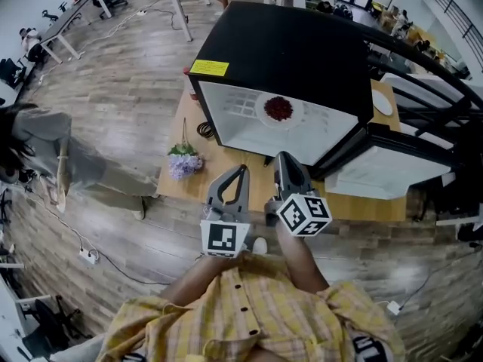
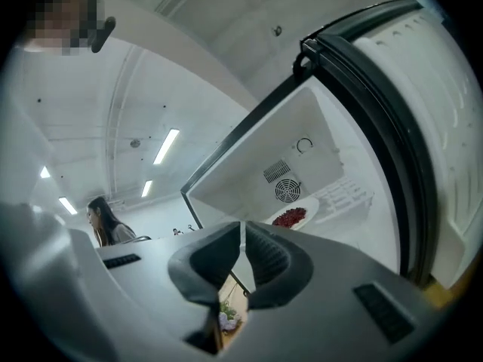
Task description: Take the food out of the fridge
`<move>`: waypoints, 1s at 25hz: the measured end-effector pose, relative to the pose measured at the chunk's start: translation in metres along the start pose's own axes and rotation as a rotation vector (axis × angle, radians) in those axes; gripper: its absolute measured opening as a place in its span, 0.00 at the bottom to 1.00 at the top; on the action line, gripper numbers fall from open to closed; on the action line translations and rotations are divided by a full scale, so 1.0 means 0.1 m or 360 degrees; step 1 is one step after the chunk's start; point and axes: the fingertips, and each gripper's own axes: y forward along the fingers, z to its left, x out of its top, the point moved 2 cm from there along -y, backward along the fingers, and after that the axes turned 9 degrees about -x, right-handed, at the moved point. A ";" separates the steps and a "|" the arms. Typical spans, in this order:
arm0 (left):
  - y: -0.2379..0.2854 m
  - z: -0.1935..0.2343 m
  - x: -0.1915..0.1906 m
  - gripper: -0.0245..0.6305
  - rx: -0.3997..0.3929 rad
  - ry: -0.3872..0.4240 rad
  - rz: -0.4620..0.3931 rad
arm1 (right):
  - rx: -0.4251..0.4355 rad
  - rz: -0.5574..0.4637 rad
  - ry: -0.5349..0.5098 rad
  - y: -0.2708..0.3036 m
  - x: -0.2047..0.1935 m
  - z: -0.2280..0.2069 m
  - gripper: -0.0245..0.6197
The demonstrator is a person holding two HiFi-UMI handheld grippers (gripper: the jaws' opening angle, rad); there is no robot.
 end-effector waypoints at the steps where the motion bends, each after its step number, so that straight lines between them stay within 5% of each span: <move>1: 0.02 0.02 -0.01 0.05 -0.0009 0.0003 0.0002 | -0.0004 0.0013 0.0086 0.04 -0.03 -0.02 0.05; 5: 0.10 0.07 0.00 0.05 -0.0043 0.0014 0.0000 | 0.0032 0.0060 0.0496 0.18 -0.10 -0.07 0.09; 18: 0.23 0.19 -0.05 0.05 -0.0078 0.0017 0.0008 | -0.0037 -0.0080 0.1055 0.45 -0.14 -0.29 0.13; 25: 0.25 0.23 -0.14 0.05 -0.0095 -0.0003 0.0022 | -0.0096 -0.0019 0.1465 0.69 -0.41 -0.55 0.18</move>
